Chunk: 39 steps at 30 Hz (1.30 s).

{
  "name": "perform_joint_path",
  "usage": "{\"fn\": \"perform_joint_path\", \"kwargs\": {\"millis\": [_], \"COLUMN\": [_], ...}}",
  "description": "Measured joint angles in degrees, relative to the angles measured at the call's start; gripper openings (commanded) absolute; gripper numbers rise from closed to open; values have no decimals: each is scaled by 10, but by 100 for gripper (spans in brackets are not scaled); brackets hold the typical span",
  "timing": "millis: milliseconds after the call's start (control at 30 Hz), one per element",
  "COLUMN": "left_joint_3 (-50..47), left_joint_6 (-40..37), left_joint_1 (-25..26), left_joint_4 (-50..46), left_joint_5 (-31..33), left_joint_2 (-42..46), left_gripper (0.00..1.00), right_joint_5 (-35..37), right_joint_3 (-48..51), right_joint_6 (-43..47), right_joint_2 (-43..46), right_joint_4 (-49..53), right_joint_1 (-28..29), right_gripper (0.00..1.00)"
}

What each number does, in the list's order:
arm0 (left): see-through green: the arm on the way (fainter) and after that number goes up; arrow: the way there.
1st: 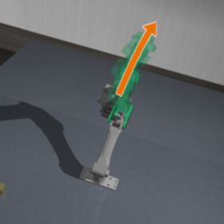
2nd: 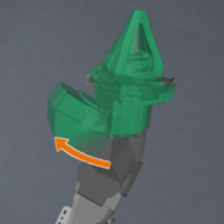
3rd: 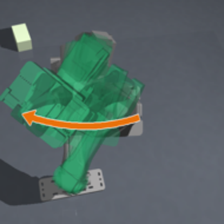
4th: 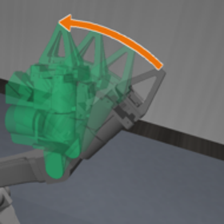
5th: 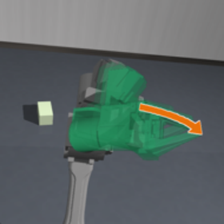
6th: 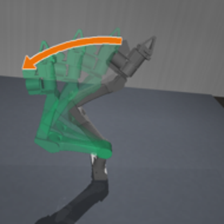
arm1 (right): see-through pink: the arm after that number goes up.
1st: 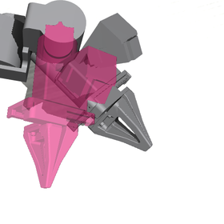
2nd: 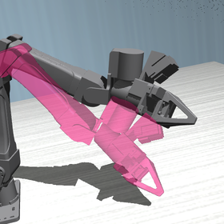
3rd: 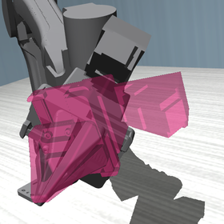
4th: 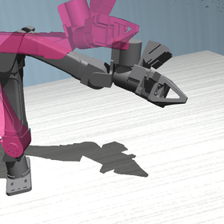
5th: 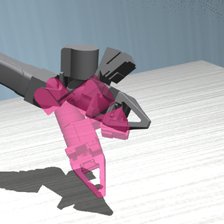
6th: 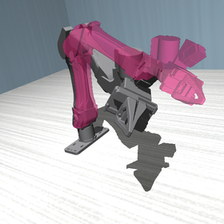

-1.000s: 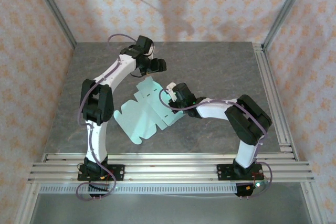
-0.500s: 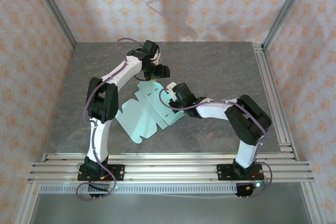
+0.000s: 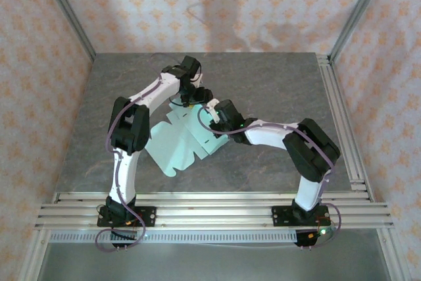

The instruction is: Fold the paper box

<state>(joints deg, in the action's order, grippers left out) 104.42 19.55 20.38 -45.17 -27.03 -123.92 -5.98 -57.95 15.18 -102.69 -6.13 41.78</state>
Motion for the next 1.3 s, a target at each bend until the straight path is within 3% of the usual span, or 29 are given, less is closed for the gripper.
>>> {"fn": "perform_joint_path", "kwargs": {"millis": [733, 1000, 1067, 1133, 1300], "left_joint_3": [-18, -18, -18, -19, -22], "left_joint_6": [77, 101, 106, 111, 144], "left_joint_1": [3, 6, 6, 6, 7], "left_joint_4": [9, 21, 23, 23, 29], "left_joint_5": [-1, 3, 4, 4, 2], "left_joint_2": [0, 0, 0, 0, 0], "left_gripper": [18, 17, 28, 32, 28], "right_joint_5": [7, 15, 17, 20, 25], "right_joint_3": [-23, -26, -27, -27, -27], "right_joint_6": [1, 1, 2, 3, 6], "right_joint_2": [-18, -20, -20, -20, -21], "right_joint_4": [38, 38, 38, 38, 39], "right_joint_1": [-2, -1, -1, -1, -1], "right_gripper": [0, 0, 0, 0, 0]}}
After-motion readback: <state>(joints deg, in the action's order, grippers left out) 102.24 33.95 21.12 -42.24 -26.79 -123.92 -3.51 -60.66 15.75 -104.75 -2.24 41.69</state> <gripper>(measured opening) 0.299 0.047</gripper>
